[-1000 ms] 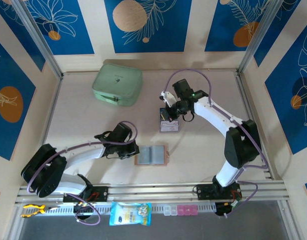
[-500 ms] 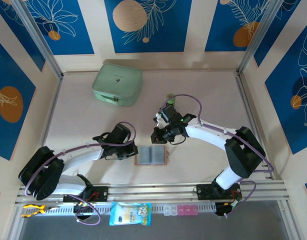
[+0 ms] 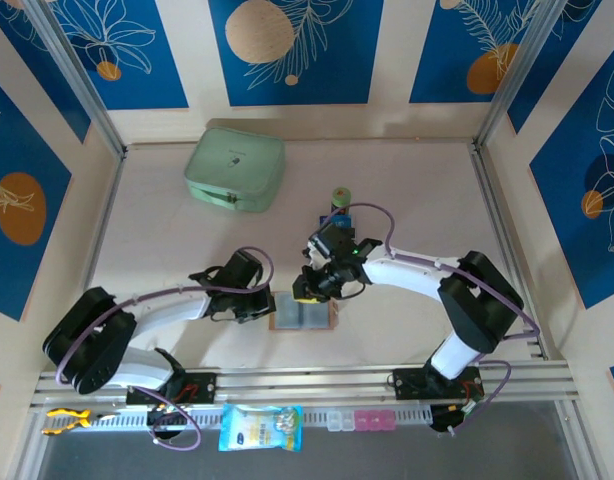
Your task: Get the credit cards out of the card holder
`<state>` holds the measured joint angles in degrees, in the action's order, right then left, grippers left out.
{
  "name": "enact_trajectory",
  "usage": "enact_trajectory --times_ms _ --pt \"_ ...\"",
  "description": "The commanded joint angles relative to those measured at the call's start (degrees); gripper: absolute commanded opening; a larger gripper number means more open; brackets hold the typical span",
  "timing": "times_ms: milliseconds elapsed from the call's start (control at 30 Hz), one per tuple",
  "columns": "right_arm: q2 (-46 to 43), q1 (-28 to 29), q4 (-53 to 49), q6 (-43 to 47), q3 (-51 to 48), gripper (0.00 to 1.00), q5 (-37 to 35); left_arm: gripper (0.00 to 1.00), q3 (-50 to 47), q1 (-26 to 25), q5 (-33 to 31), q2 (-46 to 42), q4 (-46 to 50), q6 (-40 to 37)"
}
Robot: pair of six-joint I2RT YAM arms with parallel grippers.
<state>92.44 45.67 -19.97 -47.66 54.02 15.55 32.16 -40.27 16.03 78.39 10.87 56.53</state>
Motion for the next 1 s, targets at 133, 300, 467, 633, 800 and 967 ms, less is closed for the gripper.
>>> enact_trajectory --times_ms 133,300,467,633,800,967 --pt "3.0 1.1 1.0 -1.9 -0.1 0.27 1.7 0.06 -0.8 0.5 1.5 1.9 -0.2 -0.1" --pt "4.9 1.7 1.6 -2.2 0.4 0.28 2.2 0.05 -1.2 0.5 1.4 1.9 -0.2 0.2" --pt "6.0 2.2 2.2 -2.4 0.6 0.28 2.2 0.06 -1.4 0.5 1.3 1.8 -0.1 0.3" --pt "6.7 2.7 3.3 -2.7 0.5 0.28 2.4 0.06 -1.6 0.5 1.3 1.8 -0.1 0.3" --pt "7.6 2.8 3.2 -3.0 0.5 0.28 1.9 0.06 -1.4 0.5 1.2 1.9 0.5 0.3" --pt "7.8 2.8 1.4 -2.9 0.5 0.28 0.2 0.06 -1.4 0.5 0.8 1.9 1.5 0.2"
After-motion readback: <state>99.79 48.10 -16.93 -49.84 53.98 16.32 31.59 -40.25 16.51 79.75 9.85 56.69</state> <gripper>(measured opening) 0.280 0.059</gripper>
